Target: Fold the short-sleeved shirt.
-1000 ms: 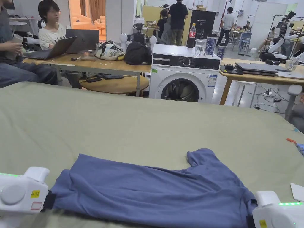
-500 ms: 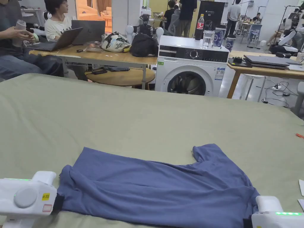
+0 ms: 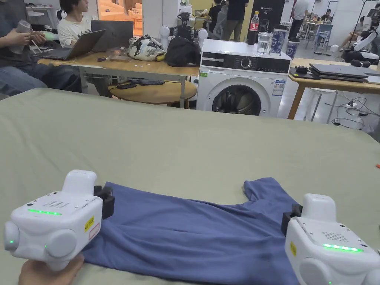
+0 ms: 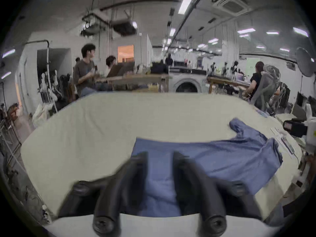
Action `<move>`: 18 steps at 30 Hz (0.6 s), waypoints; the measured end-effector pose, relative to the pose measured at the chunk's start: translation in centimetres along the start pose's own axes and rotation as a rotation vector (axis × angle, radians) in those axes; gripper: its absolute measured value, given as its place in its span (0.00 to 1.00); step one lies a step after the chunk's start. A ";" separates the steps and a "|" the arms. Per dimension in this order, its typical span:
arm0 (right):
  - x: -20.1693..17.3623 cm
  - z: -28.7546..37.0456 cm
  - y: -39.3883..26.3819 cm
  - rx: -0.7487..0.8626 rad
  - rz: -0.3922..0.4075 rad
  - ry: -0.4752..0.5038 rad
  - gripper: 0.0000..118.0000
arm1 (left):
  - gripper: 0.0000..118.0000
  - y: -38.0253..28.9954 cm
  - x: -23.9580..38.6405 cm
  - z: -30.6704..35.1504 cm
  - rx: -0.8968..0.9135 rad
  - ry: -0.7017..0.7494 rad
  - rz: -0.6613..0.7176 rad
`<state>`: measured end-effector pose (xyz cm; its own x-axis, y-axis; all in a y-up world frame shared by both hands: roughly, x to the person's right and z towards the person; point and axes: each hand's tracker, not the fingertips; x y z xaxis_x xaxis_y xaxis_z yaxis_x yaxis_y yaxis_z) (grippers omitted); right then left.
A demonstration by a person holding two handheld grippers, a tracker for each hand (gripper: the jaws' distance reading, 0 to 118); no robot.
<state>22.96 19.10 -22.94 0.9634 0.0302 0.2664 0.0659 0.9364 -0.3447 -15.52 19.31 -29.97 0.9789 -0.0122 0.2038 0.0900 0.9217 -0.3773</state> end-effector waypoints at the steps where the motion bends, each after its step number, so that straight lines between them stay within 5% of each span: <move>1: -0.5 0.1 0.2 0.020 -0.010 0.031 0.00 | 0.00 0.1 0.5 0.0 0.009 0.023 -0.018; 7: -3.0 -0.8 0.6 0.053 0.031 0.069 0.00 | 0.00 1.2 -0.4 -1.9 -0.042 0.042 0.037; 16: -3.3 -4.0 0.6 -0.018 0.040 0.080 0.00 | 0.00 4.7 -7.0 -16.0 -0.431 -0.016 0.121; 17: -3.2 -4.3 0.4 -0.029 0.047 0.079 0.00 | 0.01 4.9 -7.6 -17.5 -0.475 -0.039 0.134; 18: -3.1 -4.6 0.3 -0.042 0.055 0.078 0.00 | 0.15 5.3 -8.2 -19.3 -0.526 -0.053 0.152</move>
<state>21.21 17.65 -28.03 0.9830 0.0523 0.1762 0.0218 0.9187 -0.3943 -19.52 16.82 -51.03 0.9786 0.1380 0.1523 0.0414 0.5932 -0.8040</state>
